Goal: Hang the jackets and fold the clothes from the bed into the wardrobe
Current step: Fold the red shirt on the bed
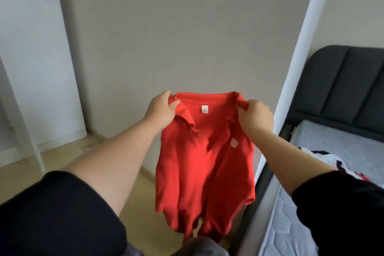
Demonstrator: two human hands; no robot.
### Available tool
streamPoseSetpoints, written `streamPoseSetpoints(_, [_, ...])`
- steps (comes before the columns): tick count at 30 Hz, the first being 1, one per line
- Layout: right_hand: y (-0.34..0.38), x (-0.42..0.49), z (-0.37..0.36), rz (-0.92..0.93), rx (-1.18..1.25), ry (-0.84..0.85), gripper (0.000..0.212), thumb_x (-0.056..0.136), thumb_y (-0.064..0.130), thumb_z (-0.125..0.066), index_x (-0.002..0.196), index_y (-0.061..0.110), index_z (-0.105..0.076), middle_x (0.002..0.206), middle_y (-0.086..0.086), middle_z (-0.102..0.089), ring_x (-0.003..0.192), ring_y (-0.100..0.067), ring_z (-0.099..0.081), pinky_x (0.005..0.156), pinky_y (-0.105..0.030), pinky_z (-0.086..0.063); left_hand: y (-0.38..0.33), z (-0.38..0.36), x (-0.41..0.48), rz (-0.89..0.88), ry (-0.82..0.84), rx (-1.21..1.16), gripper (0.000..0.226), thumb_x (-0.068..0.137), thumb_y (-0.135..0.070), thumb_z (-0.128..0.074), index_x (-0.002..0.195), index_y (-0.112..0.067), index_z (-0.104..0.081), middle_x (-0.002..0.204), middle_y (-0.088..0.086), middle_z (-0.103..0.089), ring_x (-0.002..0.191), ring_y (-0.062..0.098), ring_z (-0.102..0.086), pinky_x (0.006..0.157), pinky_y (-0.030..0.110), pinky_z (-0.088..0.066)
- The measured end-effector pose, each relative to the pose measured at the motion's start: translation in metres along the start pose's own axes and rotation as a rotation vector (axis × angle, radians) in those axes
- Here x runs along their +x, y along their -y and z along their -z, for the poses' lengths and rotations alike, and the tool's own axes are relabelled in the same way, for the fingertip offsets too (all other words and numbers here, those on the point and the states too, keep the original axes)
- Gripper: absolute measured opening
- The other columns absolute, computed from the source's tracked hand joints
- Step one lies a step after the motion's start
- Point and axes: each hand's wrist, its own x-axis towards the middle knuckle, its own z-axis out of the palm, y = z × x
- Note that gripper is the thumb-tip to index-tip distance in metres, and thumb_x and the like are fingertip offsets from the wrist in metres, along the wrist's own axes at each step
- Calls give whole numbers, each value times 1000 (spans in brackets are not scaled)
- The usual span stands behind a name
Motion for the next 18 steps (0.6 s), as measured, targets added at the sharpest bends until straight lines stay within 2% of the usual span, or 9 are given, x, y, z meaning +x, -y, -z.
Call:
streamPoseSetpoints(3, [0, 0, 0, 27, 20, -33, 34, 94, 40, -47, 72, 15, -51, 70, -6, -53, 73, -33, -54, 59, -31, -33, 1, -1, -4, 22, -72, -77, 16, 93, -22, -57, 88, -7, -52, 85, 9, -57, 86, 30, -56, 65, 26, -28])
streamPoseSetpoints(8, [-9, 6, 18, -76, 88, -73, 35, 92, 41, -50, 68, 16, -50, 70, -6, -54, 71, -31, -51, 60, -32, -34, -21, -1, -10, -69, -140, -105, 18, 91, -24, -61, 89, -10, -51, 76, 3, -55, 74, 26, -52, 63, 28, -32])
streamPoseSetpoints(12, [-15, 7, 49, -161, 191, -160, 34, 92, 42, -51, 75, 13, -57, 71, -6, -56, 71, -30, -51, 62, -31, -35, -58, 3, -13, -189, -197, -31, 22, 92, -28, -59, 97, -8, -52, 80, 16, -63, 77, 37, -58, 63, 36, -40])
streamPoseSetpoints(16, [-25, 4, 99, -175, 252, -248, 37, 92, 41, -52, 79, 8, -62, 69, -5, -56, 72, -29, -52, 63, -32, -36, -110, 14, -17, -315, -247, 32, 26, 92, -32, -58, 100, -7, -52, 81, 20, -65, 78, 42, -60, 60, 35, -34])
streamPoseSetpoints(18, [-30, 0, 129, -170, 254, -288, 37, 92, 42, -51, 75, 10, -60, 65, -3, -55, 70, -29, -53, 61, -32, -35, -136, 22, -21, -360, -252, 39, 26, 93, -33, -57, 101, -8, -51, 79, 20, -64, 77, 42, -60, 59, 34, -33])
